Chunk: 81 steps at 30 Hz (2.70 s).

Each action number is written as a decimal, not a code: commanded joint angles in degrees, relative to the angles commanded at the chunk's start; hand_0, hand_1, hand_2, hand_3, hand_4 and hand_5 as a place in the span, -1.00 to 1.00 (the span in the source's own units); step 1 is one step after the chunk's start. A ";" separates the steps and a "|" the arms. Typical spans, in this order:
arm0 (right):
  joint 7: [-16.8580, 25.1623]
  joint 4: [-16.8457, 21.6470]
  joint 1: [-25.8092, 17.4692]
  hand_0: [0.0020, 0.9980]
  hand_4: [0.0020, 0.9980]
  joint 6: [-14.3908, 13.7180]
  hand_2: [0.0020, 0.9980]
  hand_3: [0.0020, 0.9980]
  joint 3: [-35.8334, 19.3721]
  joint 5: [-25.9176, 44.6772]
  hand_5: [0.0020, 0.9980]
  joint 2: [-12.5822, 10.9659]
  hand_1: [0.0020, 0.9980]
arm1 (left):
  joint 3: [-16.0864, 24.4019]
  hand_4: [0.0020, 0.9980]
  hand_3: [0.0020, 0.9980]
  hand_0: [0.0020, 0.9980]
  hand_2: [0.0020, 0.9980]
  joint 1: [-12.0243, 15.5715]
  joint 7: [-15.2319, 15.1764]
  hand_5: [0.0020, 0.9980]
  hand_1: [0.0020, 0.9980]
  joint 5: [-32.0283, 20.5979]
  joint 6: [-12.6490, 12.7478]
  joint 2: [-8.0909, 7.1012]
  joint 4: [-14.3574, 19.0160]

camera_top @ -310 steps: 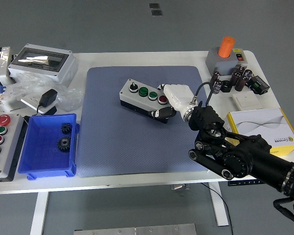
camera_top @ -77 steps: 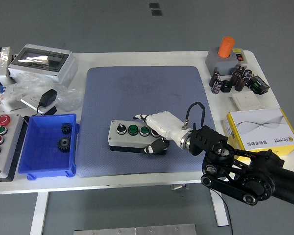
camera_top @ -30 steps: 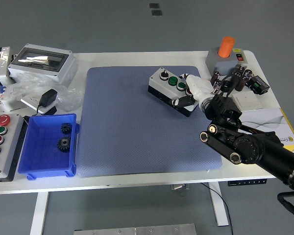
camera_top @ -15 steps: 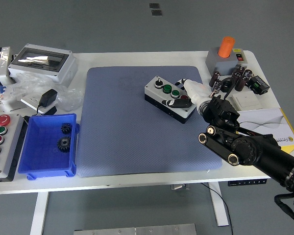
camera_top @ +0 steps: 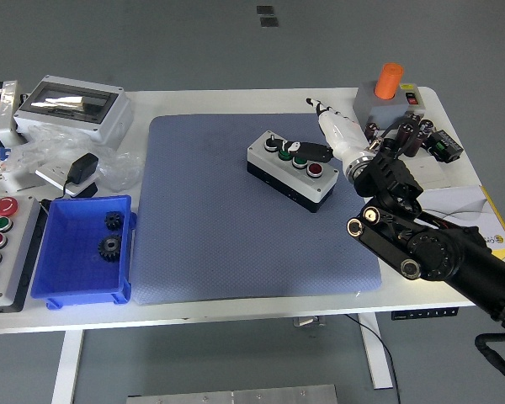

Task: Pick up the button,place it on the desk,press the button,press the button

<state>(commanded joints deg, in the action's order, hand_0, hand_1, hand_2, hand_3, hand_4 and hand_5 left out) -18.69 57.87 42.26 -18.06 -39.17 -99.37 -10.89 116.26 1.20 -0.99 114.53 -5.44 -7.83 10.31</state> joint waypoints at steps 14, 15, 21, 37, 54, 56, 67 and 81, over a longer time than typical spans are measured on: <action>-1.34 -0.87 -0.24 0.99 1.00 1.39 1.00 1.00 2.38 -1.61 0.45 0.23 1.00 | 0.49 0.13 0.19 0.47 0.19 -0.27 0.08 -0.66 0.49 0.49 0.04 -0.04 0.00; -1.40 -0.95 -0.27 0.98 1.00 1.42 1.00 1.00 2.50 -1.69 0.44 0.25 1.00 | 0.48 0.13 0.19 0.47 0.19 -0.25 0.10 -0.66 0.49 0.48 0.05 -0.03 0.00; -1.89 -1.57 -0.43 0.98 1.00 1.64 1.00 1.00 3.59 -2.17 0.44 0.53 1.00 | 0.49 0.12 0.19 0.48 0.19 -0.25 0.12 -0.67 0.49 0.45 0.06 -0.11 0.00; -4.25 -4.54 -0.20 0.73 1.00 2.16 0.81 1.00 8.31 -2.95 0.27 1.53 0.83 | 0.48 0.13 0.19 0.48 0.19 -0.57 0.03 -0.67 0.49 0.48 -0.11 -0.32 0.00; -5.02 -6.55 0.17 -0.28 0.94 3.68 0.36 0.75 10.24 -5.40 -0.18 2.01 0.23 | 0.52 0.13 0.19 0.48 0.19 -0.83 -0.03 -0.68 0.49 0.56 -0.17 -0.33 0.00; -4.98 -6.69 0.15 -0.28 0.94 3.49 0.36 0.75 10.17 -5.80 -0.18 2.03 0.23 | 0.56 0.13 0.19 0.48 0.19 -0.83 -0.04 -0.68 0.49 0.61 -0.16 -0.32 0.00; -2.76 -5.83 -0.13 -0.48 0.28 0.67 -0.11 0.14 9.80 -6.15 -0.76 1.76 -0.16 | 0.27 0.16 0.20 0.48 0.19 -0.69 -0.10 -0.66 0.49 0.25 -0.07 -0.27 0.00; 8.27 3.40 -2.00 -0.56 0.00 -2.41 -0.27 -0.19 11.40 -6.17 -1.00 -4.09 -0.25 | -0.26 0.17 0.20 0.48 0.20 -0.21 -0.18 -0.64 0.49 -0.85 0.18 -0.05 0.00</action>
<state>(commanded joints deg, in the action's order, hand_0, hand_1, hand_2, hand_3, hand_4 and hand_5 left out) -10.42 61.27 40.26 -20.48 -27.78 -105.54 -14.98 116.00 0.99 -1.17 113.68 -5.26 -7.88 10.31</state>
